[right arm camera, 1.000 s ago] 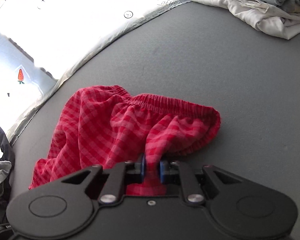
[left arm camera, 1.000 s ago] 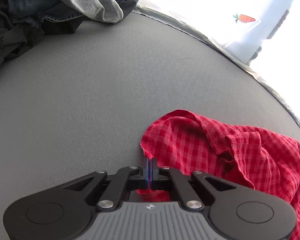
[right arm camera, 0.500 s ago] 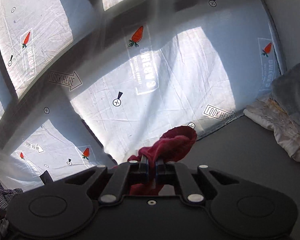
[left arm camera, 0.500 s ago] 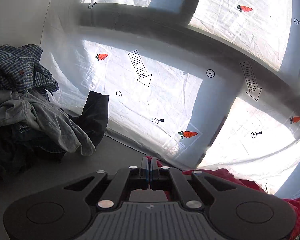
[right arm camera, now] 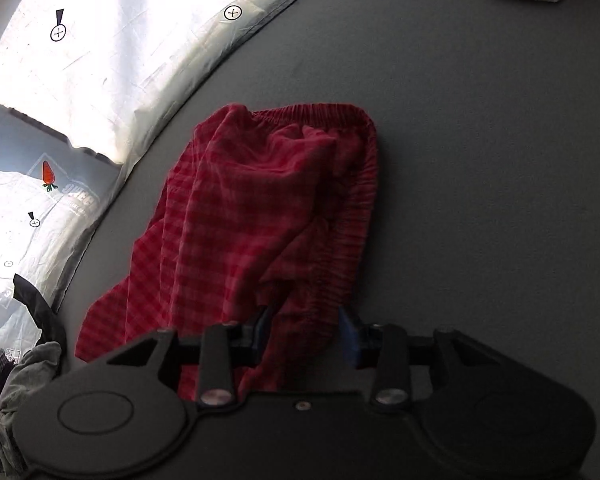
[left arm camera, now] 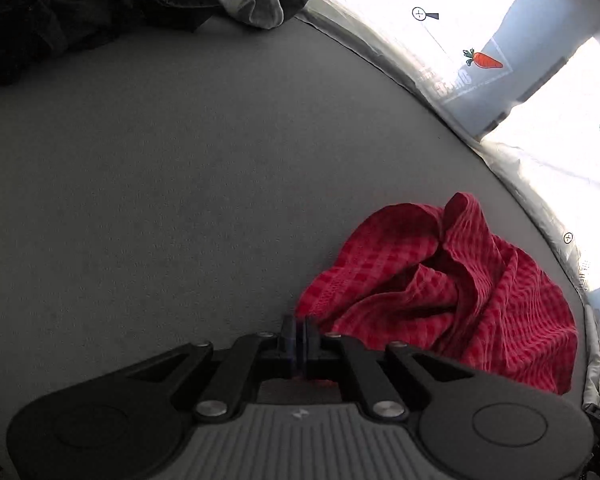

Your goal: Fold clothes

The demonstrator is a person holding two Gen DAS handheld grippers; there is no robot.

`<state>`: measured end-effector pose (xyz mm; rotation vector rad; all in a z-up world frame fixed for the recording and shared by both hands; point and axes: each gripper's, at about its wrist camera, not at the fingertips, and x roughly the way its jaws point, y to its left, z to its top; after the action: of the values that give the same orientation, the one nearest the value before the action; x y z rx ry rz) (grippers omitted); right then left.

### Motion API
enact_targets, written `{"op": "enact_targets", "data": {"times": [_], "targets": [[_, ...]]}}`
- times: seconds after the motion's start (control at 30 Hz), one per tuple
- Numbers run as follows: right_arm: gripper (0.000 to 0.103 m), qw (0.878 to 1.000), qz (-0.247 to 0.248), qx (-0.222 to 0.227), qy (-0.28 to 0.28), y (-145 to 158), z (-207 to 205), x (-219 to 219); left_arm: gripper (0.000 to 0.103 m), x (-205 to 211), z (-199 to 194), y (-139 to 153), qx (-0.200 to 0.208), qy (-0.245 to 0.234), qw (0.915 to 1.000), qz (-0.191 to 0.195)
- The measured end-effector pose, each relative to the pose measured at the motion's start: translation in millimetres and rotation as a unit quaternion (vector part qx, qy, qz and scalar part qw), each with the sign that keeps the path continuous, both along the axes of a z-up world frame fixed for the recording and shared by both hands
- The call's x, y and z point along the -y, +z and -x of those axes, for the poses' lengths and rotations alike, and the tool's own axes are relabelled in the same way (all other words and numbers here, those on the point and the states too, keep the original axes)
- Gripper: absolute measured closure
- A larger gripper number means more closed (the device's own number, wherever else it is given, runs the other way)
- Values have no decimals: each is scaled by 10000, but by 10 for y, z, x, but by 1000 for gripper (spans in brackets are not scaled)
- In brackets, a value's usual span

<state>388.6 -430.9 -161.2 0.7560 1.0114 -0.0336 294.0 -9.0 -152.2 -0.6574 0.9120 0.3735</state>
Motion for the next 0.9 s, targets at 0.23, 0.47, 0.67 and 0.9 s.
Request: {"op": "enact_targets", "data": {"times": [0.23,0.47,0.67,0.9], "targets": [[58,9983,271,520,5,225,-147,-176,95,44,-43,-53,-107,-98,9999,-34],[56,9955,534,692,352,315,-338,-360,94,63,-44,-154,-287,-71,9995,63],[56,9948,470,460,781,189,-575,-685,93,101,-75,-184,-384,-118,9992,25],[90,9910,1074,82,793,51,-693,-822,93,95,-86,-233,-458,-98,9989,50]]}}
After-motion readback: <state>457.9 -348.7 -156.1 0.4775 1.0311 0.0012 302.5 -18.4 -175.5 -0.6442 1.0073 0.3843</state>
